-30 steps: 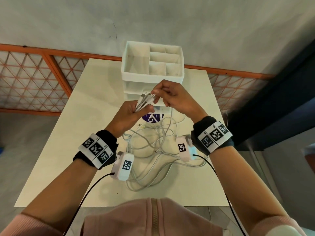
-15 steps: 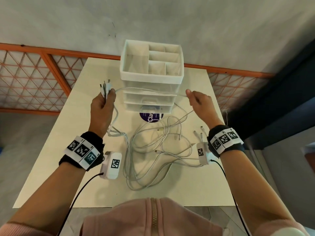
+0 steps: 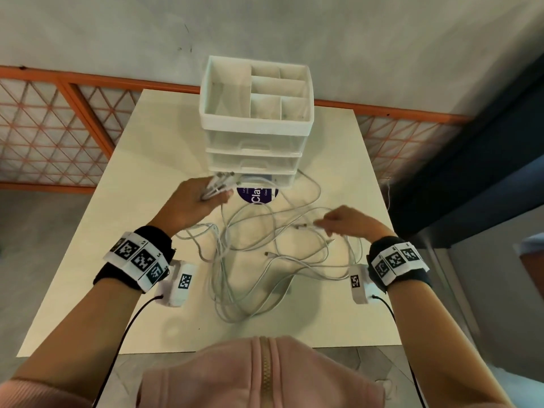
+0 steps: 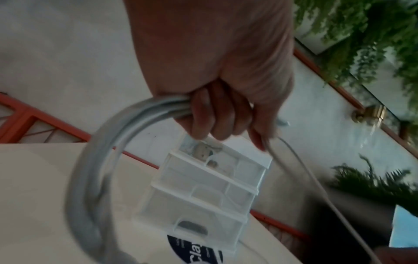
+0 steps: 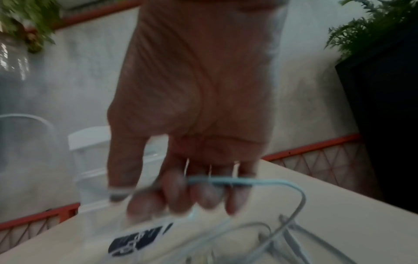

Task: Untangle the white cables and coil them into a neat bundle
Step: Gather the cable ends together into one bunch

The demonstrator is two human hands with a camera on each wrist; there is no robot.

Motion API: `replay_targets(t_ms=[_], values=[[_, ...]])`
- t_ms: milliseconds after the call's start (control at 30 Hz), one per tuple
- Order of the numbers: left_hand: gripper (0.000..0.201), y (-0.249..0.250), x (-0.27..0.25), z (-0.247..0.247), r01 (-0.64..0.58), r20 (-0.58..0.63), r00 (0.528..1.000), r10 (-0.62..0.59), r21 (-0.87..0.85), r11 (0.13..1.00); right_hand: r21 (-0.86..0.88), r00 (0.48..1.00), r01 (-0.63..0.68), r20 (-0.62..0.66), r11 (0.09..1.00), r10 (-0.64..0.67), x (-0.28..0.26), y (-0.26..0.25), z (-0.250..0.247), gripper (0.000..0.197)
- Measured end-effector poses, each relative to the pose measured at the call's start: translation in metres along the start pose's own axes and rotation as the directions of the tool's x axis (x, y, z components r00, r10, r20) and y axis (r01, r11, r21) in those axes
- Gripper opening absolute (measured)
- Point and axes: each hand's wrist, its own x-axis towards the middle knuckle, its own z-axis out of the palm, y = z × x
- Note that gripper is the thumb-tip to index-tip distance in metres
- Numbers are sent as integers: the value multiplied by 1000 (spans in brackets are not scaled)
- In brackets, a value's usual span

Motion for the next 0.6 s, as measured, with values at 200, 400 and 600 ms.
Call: replay_targets(t_ms=[200,400,600], values=[[25,0,-8,27,50,428,894,-128,190,980,-218,898,-156,374,963,231,2,27,49,43],[26,3,-14,45,95,550,803,-227,258,961,-263,935,-193,244,945,259,13,29,56,34],[14,3,-16,48,30,566,794,-223,329,944,1,981,-49,-190,999,48,47,5,56,19]])
